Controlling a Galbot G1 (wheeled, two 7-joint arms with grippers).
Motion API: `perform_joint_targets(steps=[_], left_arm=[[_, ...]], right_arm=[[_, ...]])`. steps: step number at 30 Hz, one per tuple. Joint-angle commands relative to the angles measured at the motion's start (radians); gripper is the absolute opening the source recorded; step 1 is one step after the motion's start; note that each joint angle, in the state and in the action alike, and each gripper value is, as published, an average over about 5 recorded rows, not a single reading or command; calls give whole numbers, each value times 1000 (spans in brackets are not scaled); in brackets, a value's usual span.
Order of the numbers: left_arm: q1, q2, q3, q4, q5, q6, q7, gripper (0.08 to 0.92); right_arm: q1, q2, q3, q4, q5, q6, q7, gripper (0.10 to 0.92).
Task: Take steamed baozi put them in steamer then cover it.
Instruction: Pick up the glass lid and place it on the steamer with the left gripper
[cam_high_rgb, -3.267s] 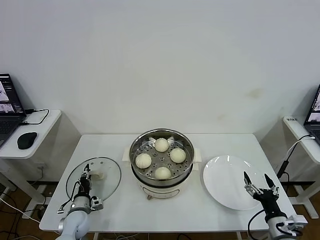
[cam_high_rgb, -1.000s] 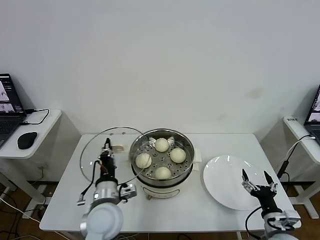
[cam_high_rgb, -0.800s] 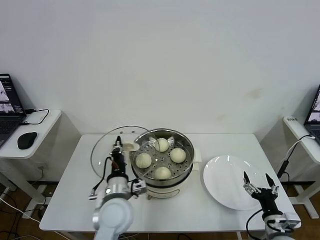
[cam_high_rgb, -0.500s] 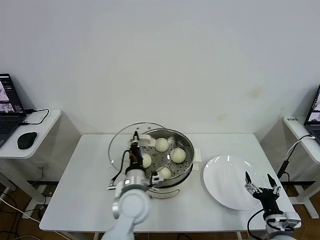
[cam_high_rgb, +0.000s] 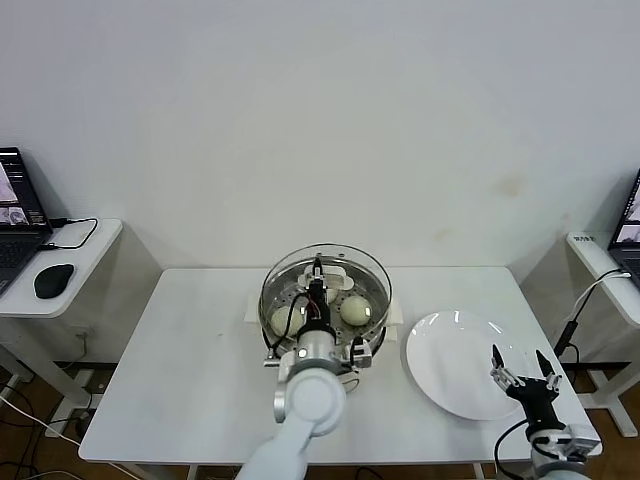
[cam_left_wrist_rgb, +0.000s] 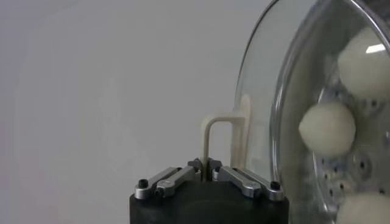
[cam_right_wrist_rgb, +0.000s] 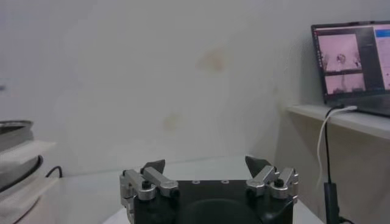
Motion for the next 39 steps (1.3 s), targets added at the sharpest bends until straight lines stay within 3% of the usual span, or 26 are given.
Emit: perform_joint_targets(steps=[1, 39], left_arm=[[-27, -24, 46, 76, 12, 13, -8, 135], [24, -20, -25, 87, 5, -5, -51, 135]], right_arm=[[4, 5, 0, -4, -5, 1, -1, 822], [5, 3, 2, -7, -8, 5, -8, 822]])
